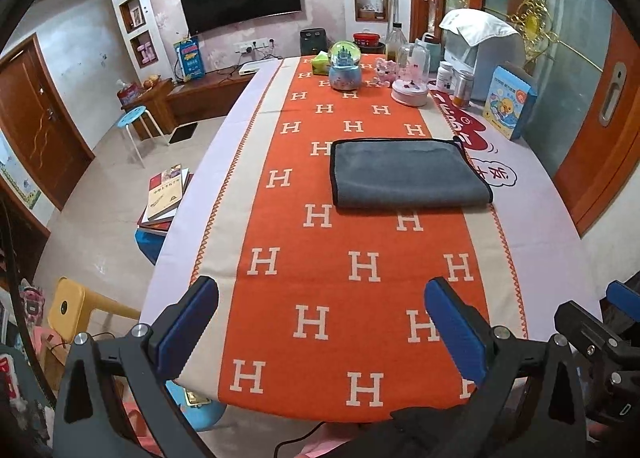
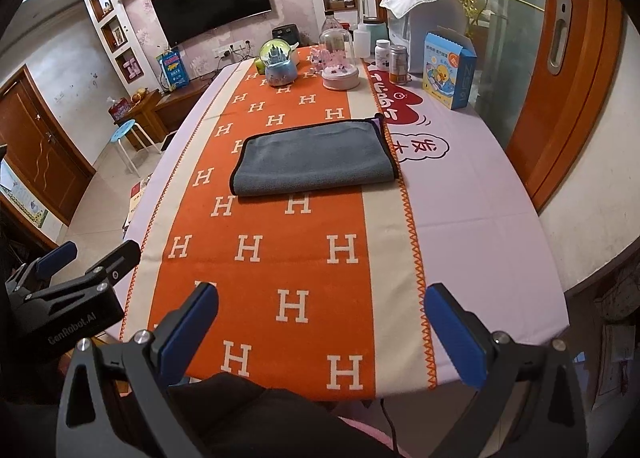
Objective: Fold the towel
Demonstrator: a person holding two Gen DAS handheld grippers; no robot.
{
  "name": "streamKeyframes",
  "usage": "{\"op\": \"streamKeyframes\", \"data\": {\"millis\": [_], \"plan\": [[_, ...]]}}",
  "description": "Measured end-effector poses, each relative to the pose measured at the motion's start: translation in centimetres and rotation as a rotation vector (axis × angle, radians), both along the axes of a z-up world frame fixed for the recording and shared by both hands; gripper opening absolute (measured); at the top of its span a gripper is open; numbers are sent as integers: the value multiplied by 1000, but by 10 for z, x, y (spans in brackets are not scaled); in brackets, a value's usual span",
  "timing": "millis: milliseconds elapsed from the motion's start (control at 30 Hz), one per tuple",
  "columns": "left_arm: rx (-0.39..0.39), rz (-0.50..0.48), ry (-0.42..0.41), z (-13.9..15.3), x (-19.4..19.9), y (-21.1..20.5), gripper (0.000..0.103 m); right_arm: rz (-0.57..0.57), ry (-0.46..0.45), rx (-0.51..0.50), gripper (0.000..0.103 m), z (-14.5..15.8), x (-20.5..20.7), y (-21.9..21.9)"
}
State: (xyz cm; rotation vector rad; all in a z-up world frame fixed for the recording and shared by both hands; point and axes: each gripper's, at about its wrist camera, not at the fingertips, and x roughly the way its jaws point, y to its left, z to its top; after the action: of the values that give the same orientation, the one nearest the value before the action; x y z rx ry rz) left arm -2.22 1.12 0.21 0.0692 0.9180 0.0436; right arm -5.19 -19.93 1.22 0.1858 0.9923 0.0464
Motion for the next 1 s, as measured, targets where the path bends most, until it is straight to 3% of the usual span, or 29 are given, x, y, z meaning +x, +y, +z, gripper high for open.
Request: {"op": "streamKeyframes", "data": {"millis": [1000], "plan": [[7, -27, -16, 7, 1, 0, 102, 15, 14, -7, 103, -6, -1, 3]]}}
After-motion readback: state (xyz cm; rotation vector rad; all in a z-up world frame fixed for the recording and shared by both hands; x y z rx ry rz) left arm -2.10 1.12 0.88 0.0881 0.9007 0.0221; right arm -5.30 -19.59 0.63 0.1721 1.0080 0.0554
